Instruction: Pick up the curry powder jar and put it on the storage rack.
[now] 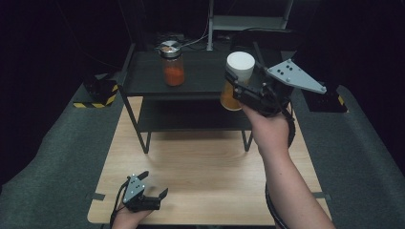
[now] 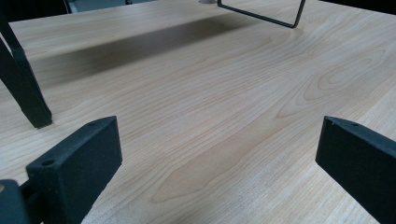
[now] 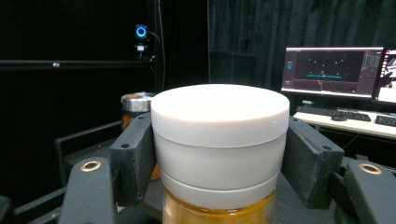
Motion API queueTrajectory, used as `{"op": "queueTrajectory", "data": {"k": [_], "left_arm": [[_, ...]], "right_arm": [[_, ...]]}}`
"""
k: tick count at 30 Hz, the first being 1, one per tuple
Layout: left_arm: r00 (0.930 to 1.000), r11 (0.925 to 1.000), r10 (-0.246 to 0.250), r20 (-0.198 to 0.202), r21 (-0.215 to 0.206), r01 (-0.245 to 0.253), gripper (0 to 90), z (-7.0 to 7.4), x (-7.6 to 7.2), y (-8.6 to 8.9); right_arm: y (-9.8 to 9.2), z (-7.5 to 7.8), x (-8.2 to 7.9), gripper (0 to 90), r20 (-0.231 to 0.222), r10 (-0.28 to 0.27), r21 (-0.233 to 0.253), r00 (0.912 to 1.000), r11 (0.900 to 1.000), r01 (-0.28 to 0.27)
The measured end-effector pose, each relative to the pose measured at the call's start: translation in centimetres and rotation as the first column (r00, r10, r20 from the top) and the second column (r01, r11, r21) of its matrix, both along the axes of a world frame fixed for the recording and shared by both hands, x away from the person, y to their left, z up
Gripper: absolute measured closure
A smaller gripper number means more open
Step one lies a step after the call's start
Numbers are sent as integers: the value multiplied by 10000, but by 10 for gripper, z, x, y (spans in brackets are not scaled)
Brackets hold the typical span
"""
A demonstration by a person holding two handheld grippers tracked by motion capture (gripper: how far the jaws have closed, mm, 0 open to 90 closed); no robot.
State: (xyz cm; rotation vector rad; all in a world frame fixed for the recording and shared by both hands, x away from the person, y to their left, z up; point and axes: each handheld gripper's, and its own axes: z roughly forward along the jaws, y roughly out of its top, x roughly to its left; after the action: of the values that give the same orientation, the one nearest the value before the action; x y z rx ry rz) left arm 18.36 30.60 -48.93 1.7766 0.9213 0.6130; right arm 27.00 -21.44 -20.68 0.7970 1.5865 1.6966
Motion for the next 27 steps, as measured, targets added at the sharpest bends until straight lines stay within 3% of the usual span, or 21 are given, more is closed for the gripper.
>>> {"op": "queueTrajectory", "data": {"k": [4,18,27], "left_arm": [[10000,10000,-12,-5,-35,12,6,0,0,1],[10000,9998,8,-38,-201,-9,6,-1,0,3],[10000,9997,6,-58,-256,-8,6,-1,1,4]], "right_arm": [[4,4,9,334,-13,-75,172,10000,9998,75],[28,15,37,334,-70,-374,-321,9993,9988,372],[36,16,53,334,-130,-542,-308,9984,9981,538]]}}
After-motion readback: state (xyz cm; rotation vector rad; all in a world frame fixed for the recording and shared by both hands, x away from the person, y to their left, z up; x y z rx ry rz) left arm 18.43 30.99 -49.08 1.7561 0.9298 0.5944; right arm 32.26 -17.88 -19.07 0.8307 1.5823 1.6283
